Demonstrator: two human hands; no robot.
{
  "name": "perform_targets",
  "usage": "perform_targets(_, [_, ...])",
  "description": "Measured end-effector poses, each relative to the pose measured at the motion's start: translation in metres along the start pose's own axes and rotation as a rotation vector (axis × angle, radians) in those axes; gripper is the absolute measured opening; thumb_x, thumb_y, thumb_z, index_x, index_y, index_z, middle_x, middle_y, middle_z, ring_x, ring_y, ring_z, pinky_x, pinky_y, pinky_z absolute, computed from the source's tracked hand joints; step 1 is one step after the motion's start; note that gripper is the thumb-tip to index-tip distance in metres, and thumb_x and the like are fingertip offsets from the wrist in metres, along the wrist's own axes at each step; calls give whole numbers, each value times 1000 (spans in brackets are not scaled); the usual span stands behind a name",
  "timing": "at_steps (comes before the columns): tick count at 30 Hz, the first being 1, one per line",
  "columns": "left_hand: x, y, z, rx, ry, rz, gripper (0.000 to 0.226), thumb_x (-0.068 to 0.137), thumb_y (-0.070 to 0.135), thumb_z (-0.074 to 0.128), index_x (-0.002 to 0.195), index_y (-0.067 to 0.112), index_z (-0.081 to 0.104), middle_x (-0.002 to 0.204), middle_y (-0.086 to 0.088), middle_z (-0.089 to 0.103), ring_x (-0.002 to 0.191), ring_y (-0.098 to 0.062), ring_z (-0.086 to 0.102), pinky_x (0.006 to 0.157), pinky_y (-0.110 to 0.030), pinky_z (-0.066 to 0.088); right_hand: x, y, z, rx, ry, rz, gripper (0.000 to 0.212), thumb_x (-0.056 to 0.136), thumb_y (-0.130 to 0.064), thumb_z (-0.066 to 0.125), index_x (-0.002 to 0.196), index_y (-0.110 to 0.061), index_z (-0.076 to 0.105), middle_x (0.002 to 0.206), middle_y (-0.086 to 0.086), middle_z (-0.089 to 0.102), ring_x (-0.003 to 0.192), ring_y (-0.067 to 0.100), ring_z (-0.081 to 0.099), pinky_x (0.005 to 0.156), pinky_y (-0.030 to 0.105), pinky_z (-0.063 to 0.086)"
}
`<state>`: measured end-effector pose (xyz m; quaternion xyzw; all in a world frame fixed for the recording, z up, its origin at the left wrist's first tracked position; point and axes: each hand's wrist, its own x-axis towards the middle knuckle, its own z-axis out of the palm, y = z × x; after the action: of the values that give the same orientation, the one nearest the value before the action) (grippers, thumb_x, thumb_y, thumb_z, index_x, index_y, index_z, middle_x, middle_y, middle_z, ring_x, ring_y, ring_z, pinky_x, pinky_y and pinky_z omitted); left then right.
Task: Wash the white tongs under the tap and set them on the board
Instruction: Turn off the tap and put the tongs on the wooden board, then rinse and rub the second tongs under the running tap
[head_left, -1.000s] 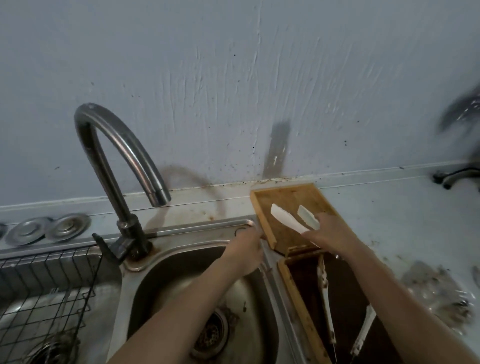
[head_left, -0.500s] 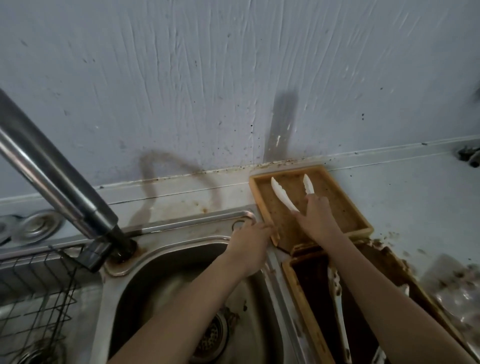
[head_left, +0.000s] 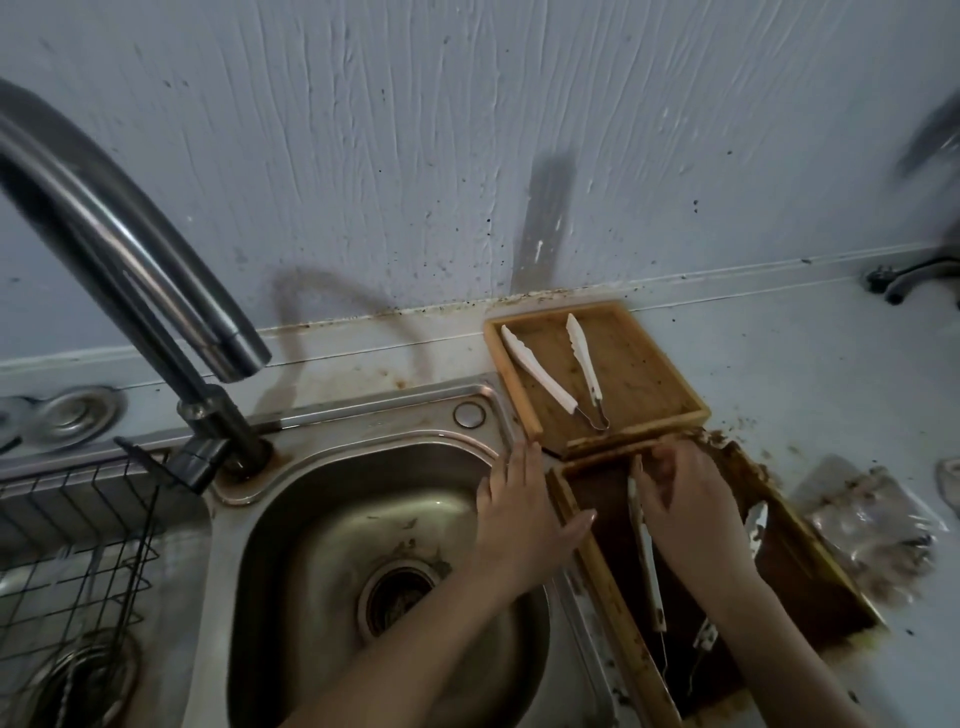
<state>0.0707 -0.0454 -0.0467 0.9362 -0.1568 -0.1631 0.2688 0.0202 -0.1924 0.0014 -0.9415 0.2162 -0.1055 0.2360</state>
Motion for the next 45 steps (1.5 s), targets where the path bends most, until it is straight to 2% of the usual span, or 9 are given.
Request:
perform_targets(4, [-24,7,15,-86,32,16,89,82,57,52,149,24,2,160,-2,-2,147,-23,-2,120,-47,7,-35,1,-6,-216,-184,110,18,91,-35,50,93,-19,43,75,-4,57,59,10,55,47,23,42])
perform_targets(11, [-47,6,0,188,31,391,36,96,37,38,127,30,54,149,8,38,142,-18,19,116,-50,13,-48,8,-1,-347,-389,183,23,93,-35,48,80,-17,53,73,-3,57,60,11,53,46,24,35])
perform_targets(19, [-62,-2,-10,253,-218,386,57,94,40,42,147,33,22,160,5,9,147,-30,2,116,-54,3,-53,-9,-23,-229,-223,109,19,93,-30,50,78,-19,53,66,-4,58,55,7,59,46,20,44])
perform_targets(23, [-62,3,-25,121,-214,371,65,93,42,44,149,32,12,155,2,28,144,-25,22,117,-56,11,-49,-34,-50,-43,-114,-20,22,93,-27,51,72,-23,46,64,-11,53,48,4,58,39,11,38])
perform_targets(27, [-70,12,-60,-315,-64,357,54,95,32,46,145,23,28,125,-1,62,108,-10,60,98,-36,48,-45,-58,-71,346,-101,-142,14,93,-27,49,84,-18,54,77,-2,68,60,9,69,51,19,55])
perform_targets(29, [-77,9,-84,-419,58,360,46,96,33,43,140,22,37,114,-2,67,107,-9,62,92,-29,51,-46,-74,-74,532,-117,-157,13,94,-26,47,93,-17,56,83,1,71,69,14,72,61,31,59])
perform_targets(35, [-95,-25,-137,-678,401,307,16,96,23,46,108,29,55,78,9,67,78,1,66,70,-15,51,-49,-124,-45,1143,-357,-1,17,98,-17,41,105,-13,55,84,13,72,74,24,72,67,34,59])
perform_targets(38, [-103,-56,-141,-698,559,245,19,95,19,47,105,34,54,82,12,69,84,-16,66,78,-32,54,-50,-138,-10,1330,-440,181,20,99,-15,39,112,-7,51,94,20,68,81,28,71,73,40,56])
perform_targets(45, [-118,-140,-150,-556,1253,13,47,85,-4,58,129,8,47,136,-8,48,130,-9,42,111,-22,32,-55,-168,39,1374,-519,306,15,99,-15,40,108,-7,49,93,18,68,83,28,68,76,42,54])
